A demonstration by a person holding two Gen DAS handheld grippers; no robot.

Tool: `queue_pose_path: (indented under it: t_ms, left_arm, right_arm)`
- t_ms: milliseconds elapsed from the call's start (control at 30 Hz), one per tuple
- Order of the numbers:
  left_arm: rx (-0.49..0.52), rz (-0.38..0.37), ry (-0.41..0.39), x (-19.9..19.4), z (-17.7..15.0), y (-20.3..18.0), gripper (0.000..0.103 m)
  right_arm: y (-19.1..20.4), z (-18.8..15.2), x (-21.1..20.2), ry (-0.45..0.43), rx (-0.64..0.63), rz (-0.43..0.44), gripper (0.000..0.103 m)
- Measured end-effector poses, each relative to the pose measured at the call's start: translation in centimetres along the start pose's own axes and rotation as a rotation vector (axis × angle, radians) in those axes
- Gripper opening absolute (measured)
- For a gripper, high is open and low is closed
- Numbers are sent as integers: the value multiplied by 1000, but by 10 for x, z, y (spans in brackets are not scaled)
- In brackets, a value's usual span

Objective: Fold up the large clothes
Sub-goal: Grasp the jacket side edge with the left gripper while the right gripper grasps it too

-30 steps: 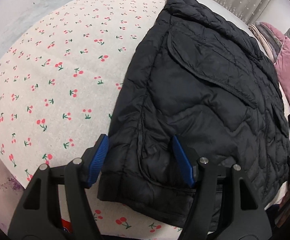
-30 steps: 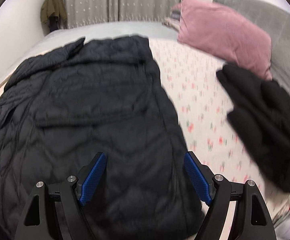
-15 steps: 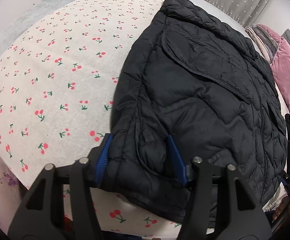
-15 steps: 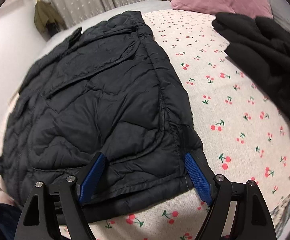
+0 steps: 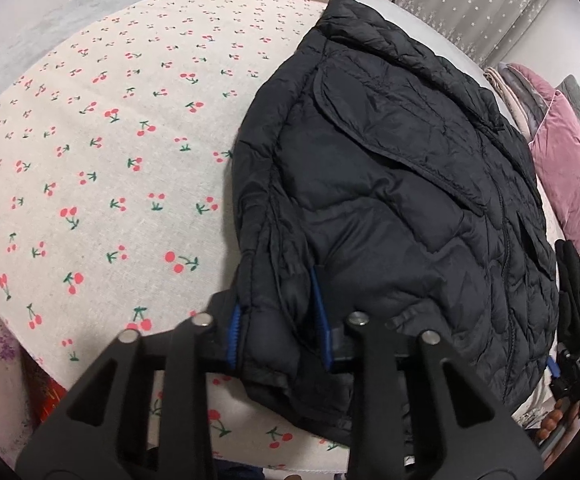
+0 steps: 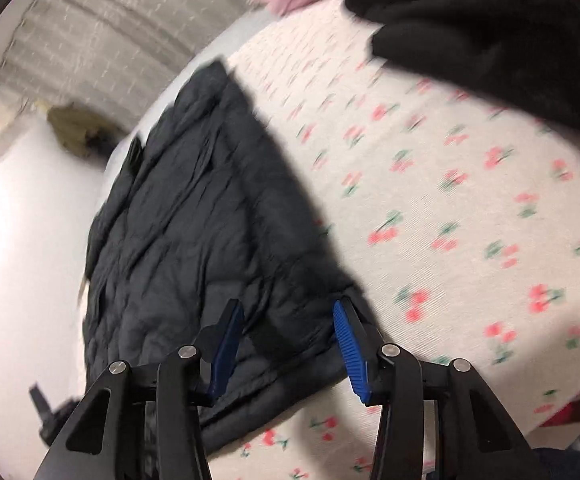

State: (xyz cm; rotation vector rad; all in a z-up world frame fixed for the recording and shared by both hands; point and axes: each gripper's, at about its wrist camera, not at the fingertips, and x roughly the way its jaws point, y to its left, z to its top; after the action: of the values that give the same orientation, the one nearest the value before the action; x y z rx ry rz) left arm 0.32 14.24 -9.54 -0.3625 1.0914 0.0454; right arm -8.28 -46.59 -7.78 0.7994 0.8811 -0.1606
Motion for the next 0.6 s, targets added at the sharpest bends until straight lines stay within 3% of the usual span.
queue_pose_path:
  t_ms: [100,200,500,567,600]
  left_arm:
    - [-19,-4,5,-2,-1,7,42]
    - [-31,-14,2,-5,-2,12,47]
    - [-135,-90,-13,-11,0,30,48]
    - [-113,-83,-3,-7,0,26,48]
    - [-103,-74,0,-6,0,23,48]
  right_arm:
    - [-2,2,1,18,-25,-44,60]
    - [-6,2,4,35,-39,-60,60]
    - [0,-9,15,88,-56,13,62]
    - [1,-9,16,84,-51,31,55]
    - [2,-9,17,90,-51,41,34]
